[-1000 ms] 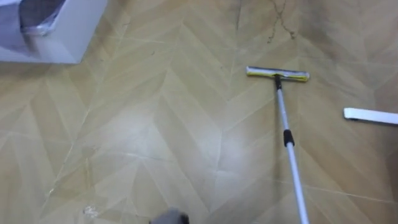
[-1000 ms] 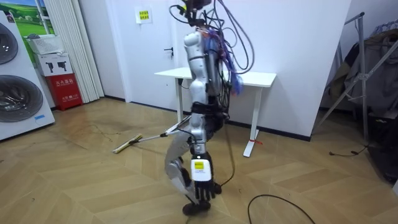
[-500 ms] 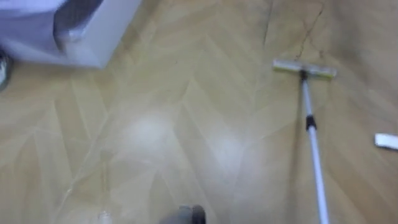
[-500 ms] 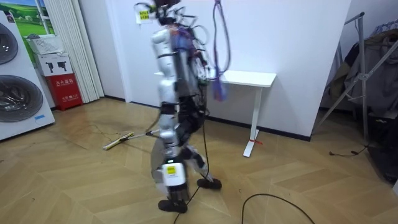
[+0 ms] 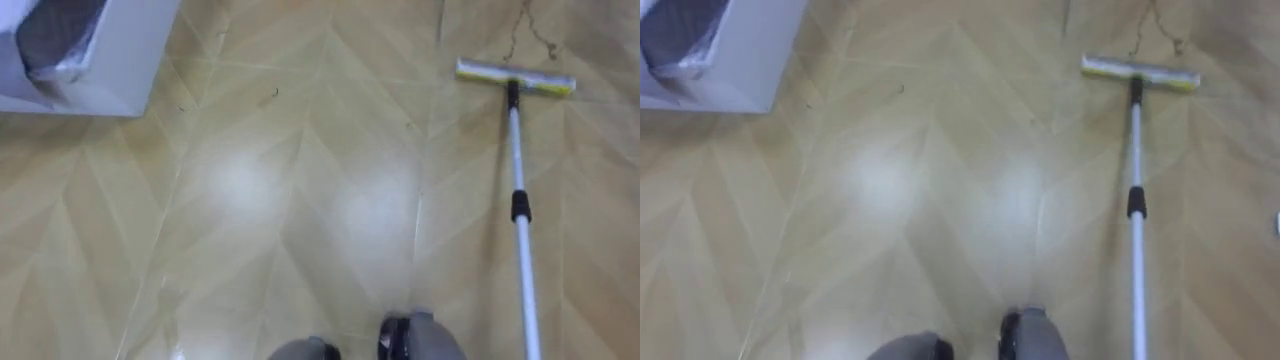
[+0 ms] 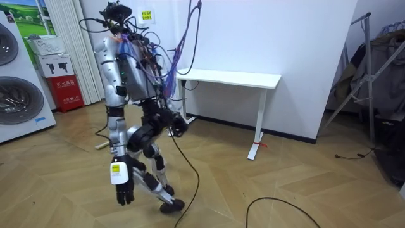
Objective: Mop floor
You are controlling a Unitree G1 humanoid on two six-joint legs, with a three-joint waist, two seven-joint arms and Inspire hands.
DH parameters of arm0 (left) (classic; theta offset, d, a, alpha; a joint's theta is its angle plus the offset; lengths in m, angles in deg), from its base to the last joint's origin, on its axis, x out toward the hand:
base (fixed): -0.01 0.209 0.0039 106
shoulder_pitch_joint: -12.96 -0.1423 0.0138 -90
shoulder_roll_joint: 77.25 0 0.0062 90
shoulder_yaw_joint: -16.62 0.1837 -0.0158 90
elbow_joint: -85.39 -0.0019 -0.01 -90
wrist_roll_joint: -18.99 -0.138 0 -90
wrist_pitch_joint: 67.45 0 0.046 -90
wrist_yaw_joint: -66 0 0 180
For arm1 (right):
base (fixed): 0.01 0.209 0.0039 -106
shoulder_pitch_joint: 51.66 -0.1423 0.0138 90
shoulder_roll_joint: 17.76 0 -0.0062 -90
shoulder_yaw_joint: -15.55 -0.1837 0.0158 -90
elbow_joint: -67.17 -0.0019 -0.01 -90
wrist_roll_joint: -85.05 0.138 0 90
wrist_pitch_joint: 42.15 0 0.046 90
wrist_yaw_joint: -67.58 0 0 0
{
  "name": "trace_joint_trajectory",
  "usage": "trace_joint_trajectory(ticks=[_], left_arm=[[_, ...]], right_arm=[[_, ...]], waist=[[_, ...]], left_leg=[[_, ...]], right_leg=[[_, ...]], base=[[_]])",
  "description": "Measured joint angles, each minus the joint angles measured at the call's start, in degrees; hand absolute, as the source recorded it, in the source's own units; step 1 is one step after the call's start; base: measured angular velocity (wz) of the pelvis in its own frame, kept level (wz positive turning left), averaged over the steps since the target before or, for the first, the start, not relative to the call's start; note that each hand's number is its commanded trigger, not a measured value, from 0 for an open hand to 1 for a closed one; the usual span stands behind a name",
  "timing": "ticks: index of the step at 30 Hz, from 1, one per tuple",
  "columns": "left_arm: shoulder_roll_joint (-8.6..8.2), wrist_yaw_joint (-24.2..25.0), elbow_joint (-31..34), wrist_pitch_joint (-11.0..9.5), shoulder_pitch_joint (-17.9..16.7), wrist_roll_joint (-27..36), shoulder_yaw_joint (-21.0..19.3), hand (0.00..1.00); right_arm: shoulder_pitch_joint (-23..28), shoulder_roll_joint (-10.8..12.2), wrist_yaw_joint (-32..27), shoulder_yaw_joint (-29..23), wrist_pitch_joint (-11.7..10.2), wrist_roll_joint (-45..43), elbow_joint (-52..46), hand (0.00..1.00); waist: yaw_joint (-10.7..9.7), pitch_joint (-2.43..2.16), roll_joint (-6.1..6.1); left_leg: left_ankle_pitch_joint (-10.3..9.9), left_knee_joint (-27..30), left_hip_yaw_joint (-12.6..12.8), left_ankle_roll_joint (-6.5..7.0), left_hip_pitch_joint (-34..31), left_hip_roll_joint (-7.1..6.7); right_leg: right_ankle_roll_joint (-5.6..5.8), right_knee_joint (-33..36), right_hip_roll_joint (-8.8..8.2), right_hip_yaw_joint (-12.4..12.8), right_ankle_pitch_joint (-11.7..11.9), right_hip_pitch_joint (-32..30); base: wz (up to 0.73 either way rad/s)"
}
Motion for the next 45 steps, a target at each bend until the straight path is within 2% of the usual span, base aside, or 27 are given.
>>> trace_joint_trajectory(ticks=[3, 5, 7, 8, 11, 12, 14, 16, 18, 21, 22, 23, 24, 27, 28, 30, 31, 33, 34, 36, 38, 39, 40, 41, 42, 43, 45], left_arm=[[2.1, -0.33, 0.18, -0.7, -0.03, 1.11, 0.96, 0.0], [3.12, -0.31, 1.94, -0.74, -2.14, 1.08, 1.01, 0.0], [3.21, -0.03, 2.35, -1.31, -3.18, 1.04, 0.91, 0.0], [3.29, 0.1, 2.29, -1.39, -3.08, 1.03, 0.96, 0.0], [3.27, 1.5, 2.33, -1.38, -2.73, -0.53, 0.87, 0.0], [3.0, 1.71, 2.07, -1.24, -2.76, -1.69, 0.76, 0.0], [2.39, 1.87, 2.41, -1.94, -2.61, -2.4, 0.43, 0.0], [2.49, 2.11, 2.35, -2.71, -2.07, -2.32, 0.5, 0.0], [1.92, 2.05, 2.36, -3.13, -1.99, -2.2, 0.53, 0.0], [1.45, 2.06, 2.32, -3.03, -1.99, -2.2, 1.68, 0.0], [1.21, 1.9, 2.31, -3.0, -1.99, -2.2, 1.67, 0.0], [0.66, 1.4, 2.27, -2.88, -1.86, -2.19, 1.57, 0.0], [0.17, 1.29, 2.27, -2.84, -1.84, -2.18, 1.6, 0.0], [-0.1, 1.35, 2.29, -2.61, -1.8, -0.7, 2.64, 0.0], [0.75, 1.36, 2.27, -2.34, -1.83, 1.36, 4.28, 0.0], [2.53, 1.26, 2.34, -1.62, -2.36, 2.24, 4.84, 0.0], [3.79, 0.95, 2.59, -1.48, -3.37, 2.33, 6.08, 0.0], [5.06, 0.99, 3.32, -0.76, -5.95, 2.21, 6.52, 0.0], [5.69, 1.31, 3.45, 0.17, -6.85, 1.75, 6.34, 0.0], [6.16, 2.57, 3.71, 0.23, -6.88, 0.88, 5.63, 0.0], [6.03, 4.32, 4.38, -0.19, -6.99, 0.0, 5.36, 0.0], [5.82, 5.88, 4.49, -0.37, -6.88, -0.24, 5.41, 0.0], [5.47, 6.89, 4.43, -0.34, -6.95, -0.9, 5.29, 0.0], [4.72, 7.51, 4.42, -0.15, -6.39, -1.75, 5.18, 0.0], [4.19, 7.76, 4.36, -0.03, -6.37, -2.49, 5.18, 0.0], [3.29, 7.88, 4.24, -0.01, -6.12, -3.6, 5.18, 0.0], [2.9, 7.59, 4.2, -0.58, -5.08, -4.41, 4.74, 0.0]], right_arm=[[-8.15, -1.15, -0.04, 0.02, -2.42, 1.23, -3.46, 1.0], [-10.02, -1.99, 0.9, 0.03, -4.85, 4.17, -5.21, 1.0], [-9.12, -2.79, 1.68, 0.16, -4.94, 7.1, -5.58, 1.0], [-8.26, -3.07, 1.9, 0.19, -4.95, 7.58, -5.58, 1.0], [-0.68, -3.55, 3.23, 0.27, -5.11, 10.02, -4.17, 1.0], [1.85, -3.61, 3.31, 0.59, -5.1, 9.85, -2.74, 1.0], [8.93, -3.41, 2.16, 0.85, -4.96, 7.59, -1.47, 1.0], [12.41, -2.1, 0.79, 2.05, -4.34, 7.2, -1.16, 1.0], [13.33, -0.77, -0.36, 3.29, -4.35, 7.11, -1.23, 1.0], [13.15, 1.85, -2.19, 5.13, -4.3, 5.98, -1.33, 1.0], [12.77, 2.45, -2.53, 5.02, -3.89, 5.06, -1.45, 1.0], [11.46, 2.61, -3.25, 4.94, -2.83, 4.7, -1.5, 1.0], [11.0, 2.52, -3.68, 4.88, -2.38, 4.7, -1.72, 1.0], [6.43, 1.67, -4.48, 2.21, -0.4, 4.72, -1.19, 1.0], [3.42, 0.27, -4.08, 1.44, -0.04, 4.99, -1.07, 1.0], [-2.14, -2.47, -3.03, 1.34, -0.63, 5.2, -1.13, 1.0], [-5.21, -4.03, -2.2, 1.62, -2.23, 6.11, -1.69, 1.0], [-8.61, -5.43, -1.07, 2.7, -4.73, 7.45, -4.21, 1.0], [-9.55, -5.8, 0.28, 2.67, -5.98, 8.37, -6.0, 1.0], [-8.77, -6.27, 1.65, 1.92, -6.72, 10.71, -6.07, 1.0], [-5.24, -5.99, 2.4, 0.36, -6.77, 12.16, -5.85, 1.0], [-1.66, -5.69, 3.18, 0.43, -7.0, 13.89, -5.74, 1.0], [1.79, -5.26, 4.04, 0.59, -7.24, 15.5, -4.75, 1.0], [4.5, -5.12, 5.07, 0.89, -7.24, 16.25, -2.58, 1.0], [5.93, -5.12, 5.08, 1.3, -7.23, 16.07, -1.95, 1.0], [8.75, -5.03, 4.82, 2.3, -7.25, 15.56, -0.63, 1.0], [12.15, -3.72, 3.48, 4.06, -7.24, 13.25, 1.11, 1.0]], waist=[[1.66, 0.72, -1.94], [3.46, 1.07, -3.58], [3.44, 0.96, -3.49], [3.22, 0.97, -3.53], [3.17, 0.52, -2.73], [3.13, 0.24, -2.17], [2.51, -1.12, 0.42], [1.74, -1.24, 1.29], [1.22, -0.66, 2.55], [0.04, -0.54, 2.81], [-0.41, -0.51, 2.8], [-1.04, -0.32, 2.81], [-1.27, -0.06, 2.65], [-1.59, -0.14, 2.86], [-1.54, -0.07, 2.37], [-0.34, 0.32, 0.61], [1.1, 0.06, -0.51], [1.72, 0.13, -1.99], [1.59, 0.06, -2.7], [1.89, 0.48, -3.45], [3.04, 0.32, -3.98], [3.1, 0.37, -3.55], [3.11, -0.02, -3.72], [3.21, -0.04, -2.8], [3.17, -0.07, -2.17], [3.03, -0.15, -1.02], [2.61, -0.34, -0.62]], left_leg=[[0.2, 4.88, -2.29, 0.63, -8.31, 3.32], [-2.45, -6.17, -4.68, 0.74, -10.16, 4.62], [-2.59, -22.64, -6.0, 0.77, -7.93, 4.55], [-2.53, -24.59, -6.01, 1.89, -7.73, 4.24], [-5.38, -25.0, -2.54, 5.69, -4.31, 3.57], [-6.73, -25.08, -1.75, 6.58, -2.6, 2.66], [-9.08, -25.35, -0.88, 8.14, 0.13, 1.38], [-10.59, -26.33, -1.43, 8.62, 2.33, 0.28], [-11.16, -27.07, -3.57, 8.42, 3.89, -0.12], [-11.77, -28.76, -7.95, 7.24, 6.13, -1.34], [-12.34, -28.66, -10.57, 6.44, 6.84, -2.37], [-12.86, -28.0, -12.37, 5.62, 6.83, -3.39], [-13.06, -27.62, -12.69, 5.25, 6.74, -3.52], [-13.35, -25.93, -13.24, 4.37, 6.49, -4.0], [-13.32, -23.13, -11.84, 3.94, 5.08, -3.71], [-11.75, -16.51, -6.82, 1.75, 2.02, -0.94], [-9.99, -12.3, -4.58, 0.98, 0.24, 0.78], [-6.59, -6.46, -4.06, 0.76, -2.43, 2.52], [-6.76, -6.12, -4.05, 0.87, -3.38, 3.04], [-7.23, -12.03, -3.63, 1.57, -4.66, 2.85], [-6.51, -23.84, -3.58, 1.15, -4.7, 2.03], [-3.25, -29.59, -3.84, 2.21, -3.68, 0.94], [-3.35, -30.64, -1.75, 5.24, -1.98, 1.35], [-4.88, -30.37, 0.78, 6.23, -0.41, 2.25], [-5.46, -30.14, 1.49, 6.62, 0.33, 2.37], [-6.58, -29.93, 2.18, 7.15, 1.83, 2.22], [-6.98, -29.99, 1.51, 7.44, 3.82, 1.32]], right_leg=[[-0.04, 1.26, 0.84, 0.33, -2.67, 1.14], [1.24, 0.6, 0.9, 0.54, -4.86, 4.78], [2.69, -1.29, 0.92, 0.71, -6.72, 8.26], [3.39, -1.59, 0.71, 1.15, -7.5, 9.02], [6.05, -2.68, 0.02, 4.32, -8.43, 12.87], [7.67, -0.67, -0.5, 5.05, -7.49, 13.24], [9.49, 5.19, -1.41, 6.92, -2.44, 11.95], [9.44, 10.66, -1.58, 8.82, 2.1, 9.08], [9.12, 10.76, -0.5, 9.2, 1.27, 5.55], [8.66, -1.75, 0.44, 6.48, 1.02, 2.83], [8.01, -7.12, 1.45, 5.93, 1.74, 3.31], [5.84, -8.26, 1.81, 6.0, 3.68, 3.94], [5.49, -7.99, 1.47, 5.41, 3.26, 4.15], [4.01, -6.11, -1.76, 0.52, -0.32, 5.32], [3.54, -4.07, -2.79, -0.74, -2.39, 5.15], [2.92, -1.1, -2.95, -0.83, -5.07, 4.59], [2.45, 0.19, -2.72, -0.81, -6.1, 4.46], [1.41, 0.82, -1.45, -0.8, -7.08, 5.71], [0.62, 0.67, -0.22, 0.03, -7.89, 7.21], [0.69, -1.24, 1.63, 1.5, -8.58, 10.18], [0.8, -5.28, 3.1, 3.61, -8.54, 13.13], [1.43, -7.36, 3.69, 5.51, -8.81, 15.1], [2.47, -8.04, 3.99, 8.08, -9.28, 16.17], [3.8, -7.28, 3.65, 8.88, -8.85, 16.99], [4.79, -6.28, 3.3, 8.76, -8.33, 17.09], [7.17, -3.56, 2.1, 8.02, -6.87, 16.84], [8.82, 1.4, 0.39, 7.6, -3.28, 15.03]], base=[[-0.13], [0.18], [0.48], [0.78], [0.54], [0.0], [-0.07], [-0.37], [-0.75], [-0.73], [-0.48], [-0.13], [0.23], [0.67], [0.79], [0.45], [0.0], [0.11], [0.64], [0.88], [0.77], [0.8], [0.69], [0.28], [-0.12], [-0.28], [-0.8]])
